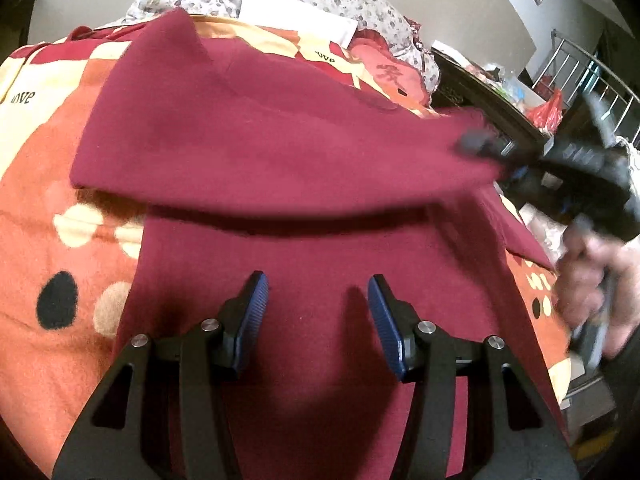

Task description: Fold small clothes

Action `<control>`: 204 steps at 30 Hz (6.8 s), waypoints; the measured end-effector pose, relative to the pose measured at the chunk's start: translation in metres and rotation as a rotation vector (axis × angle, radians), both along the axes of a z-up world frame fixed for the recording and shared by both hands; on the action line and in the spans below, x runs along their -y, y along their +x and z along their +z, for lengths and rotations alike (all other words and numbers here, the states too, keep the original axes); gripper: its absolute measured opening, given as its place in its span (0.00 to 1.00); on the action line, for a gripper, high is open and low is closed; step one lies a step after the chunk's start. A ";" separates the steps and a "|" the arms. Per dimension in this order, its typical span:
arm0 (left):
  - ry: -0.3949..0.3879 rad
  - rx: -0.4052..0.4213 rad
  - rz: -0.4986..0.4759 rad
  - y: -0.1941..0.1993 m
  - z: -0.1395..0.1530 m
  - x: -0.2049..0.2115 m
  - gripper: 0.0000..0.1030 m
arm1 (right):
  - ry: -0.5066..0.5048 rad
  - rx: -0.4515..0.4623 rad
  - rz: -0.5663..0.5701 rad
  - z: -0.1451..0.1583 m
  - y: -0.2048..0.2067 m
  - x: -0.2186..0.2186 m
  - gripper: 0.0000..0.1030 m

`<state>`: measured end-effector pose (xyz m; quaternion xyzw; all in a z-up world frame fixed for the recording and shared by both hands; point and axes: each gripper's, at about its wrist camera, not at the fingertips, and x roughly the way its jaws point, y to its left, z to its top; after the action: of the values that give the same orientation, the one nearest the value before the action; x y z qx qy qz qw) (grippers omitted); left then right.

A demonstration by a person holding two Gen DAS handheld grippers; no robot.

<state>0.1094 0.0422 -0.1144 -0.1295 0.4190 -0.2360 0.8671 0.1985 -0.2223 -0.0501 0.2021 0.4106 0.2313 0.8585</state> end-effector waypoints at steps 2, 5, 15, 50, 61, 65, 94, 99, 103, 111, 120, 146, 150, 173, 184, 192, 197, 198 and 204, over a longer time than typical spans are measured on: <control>-0.004 -0.001 0.000 0.000 0.000 0.000 0.50 | -0.055 0.051 -0.033 0.022 -0.002 0.014 0.07; -0.004 0.000 0.002 -0.001 0.001 0.000 0.50 | -0.107 0.050 -0.113 0.029 0.001 0.049 0.07; 0.006 0.001 0.004 0.000 0.003 0.002 0.50 | -0.183 -0.078 -0.194 -0.028 0.004 0.085 0.07; 0.196 -0.054 0.248 0.141 0.056 -0.028 0.64 | -0.384 -0.040 -0.181 -0.024 0.017 0.043 0.24; 0.201 0.023 -0.008 0.011 0.035 0.038 0.65 | -0.416 -0.067 -0.612 0.006 -0.110 0.231 0.66; 0.195 0.026 -0.005 0.002 0.003 0.040 0.65 | -0.260 -0.225 -0.847 -0.008 -0.149 0.341 0.66; 0.217 0.030 -0.020 0.000 0.000 0.047 0.72 | 0.048 -0.123 -0.926 0.008 -0.141 0.400 0.12; 0.199 0.023 -0.020 0.000 0.000 0.044 0.72 | -0.058 -0.038 -0.757 0.055 -0.114 0.330 0.12; 0.230 0.016 -0.041 0.001 0.002 0.051 0.77 | -0.104 0.036 -0.618 0.085 -0.098 0.267 0.12; 0.183 0.017 -0.059 0.001 0.001 0.042 0.77 | -0.191 0.073 -0.468 0.104 -0.083 0.179 0.12; 0.158 0.019 -0.056 0.001 0.001 0.040 0.77 | -0.258 0.020 -0.475 0.094 -0.101 0.183 0.12; 0.176 0.013 -0.058 0.001 0.005 0.043 0.77 | -0.254 0.039 -0.413 0.105 -0.071 0.136 0.12; 0.166 -0.009 -0.014 0.015 0.026 0.037 0.77 | -0.189 0.056 -0.360 0.085 -0.039 0.091 0.12; -0.042 -0.050 -0.245 0.110 0.045 0.124 0.77 | -0.331 -0.075 -0.161 -0.066 -0.083 0.001 0.67; -0.097 -0.116 -0.184 0.129 0.041 0.142 0.35 | -0.286 -0.012 -0.128 -0.076 -0.087 0.002 0.85; 0.001 -0.036 -0.060 0.114 0.068 0.136 0.07 | -0.270 -0.008 -0.129 -0.076 -0.086 0.003 0.85; -0.047 0.078 0.053 0.112 0.113 0.074 0.06 | -0.276 -0.008 -0.129 -0.076 -0.085 0.002 0.85; -0.045 0.071 0.071 0.117 0.113 0.064 0.06 | -0.277 -0.008 -0.129 -0.076 -0.085 0.002 0.85; -0.094 -0.090 -0.055 0.127 0.075 0.068 0.14 | -0.317 -0.007 -0.129 -0.077 -0.086 -0.003 0.86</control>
<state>0.2366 -0.0258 -0.0398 -0.1688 0.4493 -0.2732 0.8336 0.1122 -0.2195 -0.1271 0.0909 0.4312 0.1072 0.8912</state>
